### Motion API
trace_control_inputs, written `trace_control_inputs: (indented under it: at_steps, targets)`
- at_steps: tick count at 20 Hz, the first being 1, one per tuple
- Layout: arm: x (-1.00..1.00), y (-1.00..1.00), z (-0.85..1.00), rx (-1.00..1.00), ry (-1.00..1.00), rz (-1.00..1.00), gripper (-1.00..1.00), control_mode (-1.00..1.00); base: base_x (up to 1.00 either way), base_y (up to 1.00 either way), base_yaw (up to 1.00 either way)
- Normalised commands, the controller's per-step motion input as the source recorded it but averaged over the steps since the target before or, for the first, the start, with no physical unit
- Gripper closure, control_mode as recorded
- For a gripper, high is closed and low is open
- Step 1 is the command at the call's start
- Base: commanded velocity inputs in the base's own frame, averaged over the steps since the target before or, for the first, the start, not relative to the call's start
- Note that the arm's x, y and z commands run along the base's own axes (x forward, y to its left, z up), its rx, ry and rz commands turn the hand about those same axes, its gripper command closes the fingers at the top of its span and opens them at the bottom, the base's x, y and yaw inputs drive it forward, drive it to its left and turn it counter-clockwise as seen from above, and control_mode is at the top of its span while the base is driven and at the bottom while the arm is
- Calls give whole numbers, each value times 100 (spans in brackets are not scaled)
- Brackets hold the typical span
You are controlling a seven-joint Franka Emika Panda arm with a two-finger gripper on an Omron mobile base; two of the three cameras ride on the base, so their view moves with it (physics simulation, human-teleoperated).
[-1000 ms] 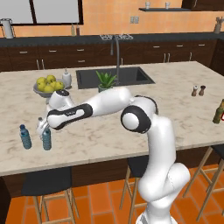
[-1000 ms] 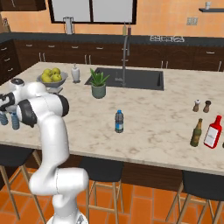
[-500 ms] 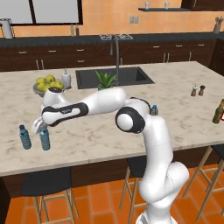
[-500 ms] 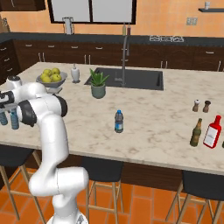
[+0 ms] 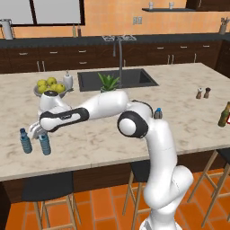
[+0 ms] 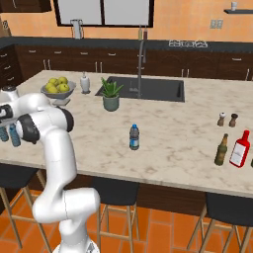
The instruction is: Move the plastic bottles in the middle to the plastics group, and the glass bottles in the middle to the glass group.
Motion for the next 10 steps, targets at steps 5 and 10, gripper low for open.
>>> trace_control_inputs:
  at_steps: [5, 10]
  targets:
    - [-27, -7, -17, 0, -6, -8, -100, -100, 0, 0, 0]
    - [-4, -11, 6, 0, -10, -9, -100, -100, 0, 0, 0]
